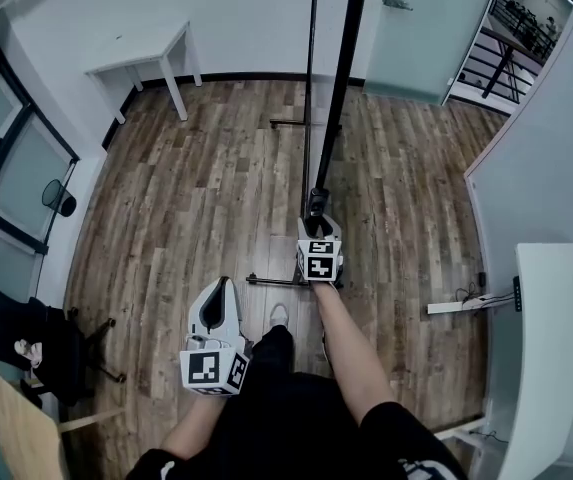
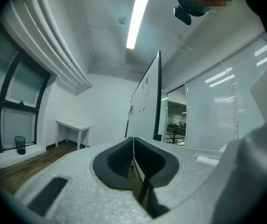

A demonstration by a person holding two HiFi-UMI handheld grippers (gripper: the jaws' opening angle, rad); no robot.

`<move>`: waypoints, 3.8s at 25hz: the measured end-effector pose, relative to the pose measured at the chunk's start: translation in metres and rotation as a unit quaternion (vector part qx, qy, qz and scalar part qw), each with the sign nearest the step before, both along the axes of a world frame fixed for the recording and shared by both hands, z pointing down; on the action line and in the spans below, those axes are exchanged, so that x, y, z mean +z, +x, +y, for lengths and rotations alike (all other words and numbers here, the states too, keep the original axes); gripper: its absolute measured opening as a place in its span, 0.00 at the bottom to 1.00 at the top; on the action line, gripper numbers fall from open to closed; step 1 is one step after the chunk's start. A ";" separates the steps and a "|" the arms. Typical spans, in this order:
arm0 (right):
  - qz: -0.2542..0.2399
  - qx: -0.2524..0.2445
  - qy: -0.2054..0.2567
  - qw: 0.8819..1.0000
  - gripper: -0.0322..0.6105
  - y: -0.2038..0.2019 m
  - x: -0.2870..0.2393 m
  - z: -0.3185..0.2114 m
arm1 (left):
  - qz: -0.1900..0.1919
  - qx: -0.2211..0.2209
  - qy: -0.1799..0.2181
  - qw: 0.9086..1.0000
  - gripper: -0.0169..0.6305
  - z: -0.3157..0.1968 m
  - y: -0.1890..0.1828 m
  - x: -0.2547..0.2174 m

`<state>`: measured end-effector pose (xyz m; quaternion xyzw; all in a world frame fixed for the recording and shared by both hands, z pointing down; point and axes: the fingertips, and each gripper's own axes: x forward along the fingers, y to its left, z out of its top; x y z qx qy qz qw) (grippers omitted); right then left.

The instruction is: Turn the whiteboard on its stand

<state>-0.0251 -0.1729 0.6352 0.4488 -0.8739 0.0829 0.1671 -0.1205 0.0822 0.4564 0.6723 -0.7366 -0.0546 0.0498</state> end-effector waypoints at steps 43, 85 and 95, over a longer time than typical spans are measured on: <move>-0.006 -0.008 0.000 1.000 0.35 0.075 0.000 0.229 | 0.012 0.060 -0.030 0.998 0.06 0.159 0.071 0.001; -0.044 0.063 -0.055 0.995 0.11 0.140 -0.021 0.387 | 0.031 0.100 -0.040 0.994 0.06 0.176 0.061 0.014; -0.090 0.061 -0.022 0.994 0.09 0.126 -0.083 0.407 | 0.019 0.115 -0.033 0.993 0.06 0.173 0.054 0.006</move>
